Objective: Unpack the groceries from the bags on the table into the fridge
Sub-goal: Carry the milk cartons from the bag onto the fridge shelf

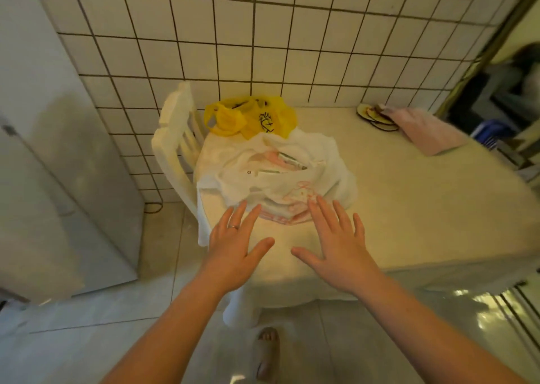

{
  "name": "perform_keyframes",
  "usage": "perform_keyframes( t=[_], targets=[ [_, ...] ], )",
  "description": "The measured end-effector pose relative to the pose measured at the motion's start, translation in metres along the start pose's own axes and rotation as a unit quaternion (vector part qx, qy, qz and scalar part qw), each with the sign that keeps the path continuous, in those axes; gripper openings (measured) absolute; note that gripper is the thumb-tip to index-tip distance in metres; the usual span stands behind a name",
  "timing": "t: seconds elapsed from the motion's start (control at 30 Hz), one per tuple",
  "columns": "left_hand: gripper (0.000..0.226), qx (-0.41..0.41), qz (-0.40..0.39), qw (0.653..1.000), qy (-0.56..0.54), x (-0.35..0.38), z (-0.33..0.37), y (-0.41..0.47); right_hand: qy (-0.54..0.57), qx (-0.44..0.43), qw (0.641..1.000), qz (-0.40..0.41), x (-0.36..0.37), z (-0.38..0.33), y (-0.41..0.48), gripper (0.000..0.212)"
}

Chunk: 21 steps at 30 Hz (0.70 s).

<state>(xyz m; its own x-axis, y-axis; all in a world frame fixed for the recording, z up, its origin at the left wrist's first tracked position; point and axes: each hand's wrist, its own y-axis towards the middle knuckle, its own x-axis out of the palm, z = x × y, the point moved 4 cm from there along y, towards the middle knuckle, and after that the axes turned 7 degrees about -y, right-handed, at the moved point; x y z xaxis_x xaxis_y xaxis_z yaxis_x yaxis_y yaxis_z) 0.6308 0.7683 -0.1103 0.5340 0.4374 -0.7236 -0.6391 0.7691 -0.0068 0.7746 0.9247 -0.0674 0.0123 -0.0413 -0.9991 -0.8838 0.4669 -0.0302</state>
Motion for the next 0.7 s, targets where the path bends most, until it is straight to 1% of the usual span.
perform_keyframes(
  t=[0.13,0.23,0.33,0.43,0.47,0.57,0.7],
  targets=[
    [0.088,-0.014,0.000,0.999,-0.031,0.009,-0.007,0.067,0.028,0.002,1.000,-0.007,0.001,0.027,0.056,0.098],
    [0.084,-0.029,-0.001,0.998,-0.050,0.011,-0.015,0.108,0.047,0.003,0.999,-0.002,0.002,0.040,0.095,0.092],
    [0.074,-0.054,-0.005,0.997,-0.063,0.013,-0.028,0.143,0.087,0.005,0.996,-0.020,0.001,0.049,0.130,0.076],
    [0.081,-0.071,0.000,0.995,-0.074,0.012,-0.037,0.173,0.104,-0.009,0.994,-0.020,-0.002,0.053,0.163,0.063],
    [0.078,-0.079,0.000,0.994,-0.077,0.012,-0.039,0.182,0.103,-0.017,0.994,-0.019,-0.003,0.055,0.174,0.060],
    [0.055,-0.097,-0.009,0.991,-0.086,0.013,-0.043,0.204,0.094,-0.032,0.995,-0.031,-0.005,0.058,0.203,0.053],
    [0.053,-0.128,-0.016,0.988,-0.089,0.012,-0.053,0.235,0.101,-0.041,0.991,-0.078,-0.003,0.059,0.248,0.047]
  ],
)
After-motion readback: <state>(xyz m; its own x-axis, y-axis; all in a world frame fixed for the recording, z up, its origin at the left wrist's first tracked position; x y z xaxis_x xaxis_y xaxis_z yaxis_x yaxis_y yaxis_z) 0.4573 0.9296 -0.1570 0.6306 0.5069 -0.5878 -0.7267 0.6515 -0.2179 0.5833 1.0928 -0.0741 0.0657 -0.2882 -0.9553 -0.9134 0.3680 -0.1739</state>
